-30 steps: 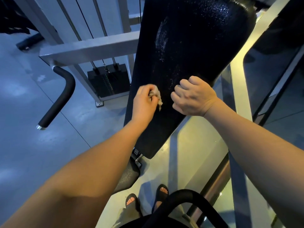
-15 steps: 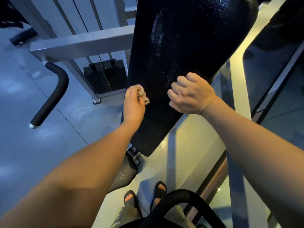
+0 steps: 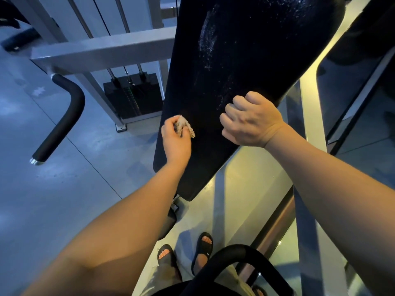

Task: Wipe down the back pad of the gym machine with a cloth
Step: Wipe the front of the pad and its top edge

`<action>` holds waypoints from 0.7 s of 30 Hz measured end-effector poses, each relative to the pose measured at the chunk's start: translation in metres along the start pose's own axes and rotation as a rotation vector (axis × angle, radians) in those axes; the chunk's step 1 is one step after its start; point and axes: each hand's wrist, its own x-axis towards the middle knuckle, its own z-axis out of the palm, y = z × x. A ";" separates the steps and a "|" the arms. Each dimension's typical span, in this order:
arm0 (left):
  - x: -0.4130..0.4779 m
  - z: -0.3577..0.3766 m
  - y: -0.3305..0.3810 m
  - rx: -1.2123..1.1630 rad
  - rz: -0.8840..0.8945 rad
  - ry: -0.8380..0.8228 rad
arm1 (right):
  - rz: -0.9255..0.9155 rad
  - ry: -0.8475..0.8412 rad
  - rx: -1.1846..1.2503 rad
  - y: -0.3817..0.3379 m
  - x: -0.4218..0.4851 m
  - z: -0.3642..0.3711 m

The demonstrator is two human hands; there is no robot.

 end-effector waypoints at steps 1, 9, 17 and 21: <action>0.004 0.001 0.003 -0.055 -0.051 0.047 | -0.001 -0.008 0.006 0.000 0.000 0.000; 0.073 -0.020 0.067 -0.013 0.238 0.139 | 0.001 -0.006 0.026 -0.001 0.002 -0.001; 0.046 -0.013 0.025 0.011 0.014 0.129 | 0.016 -0.004 0.030 -0.001 0.003 -0.004; 0.040 -0.007 0.064 0.037 0.124 0.091 | 0.009 -0.028 0.022 -0.001 0.004 -0.005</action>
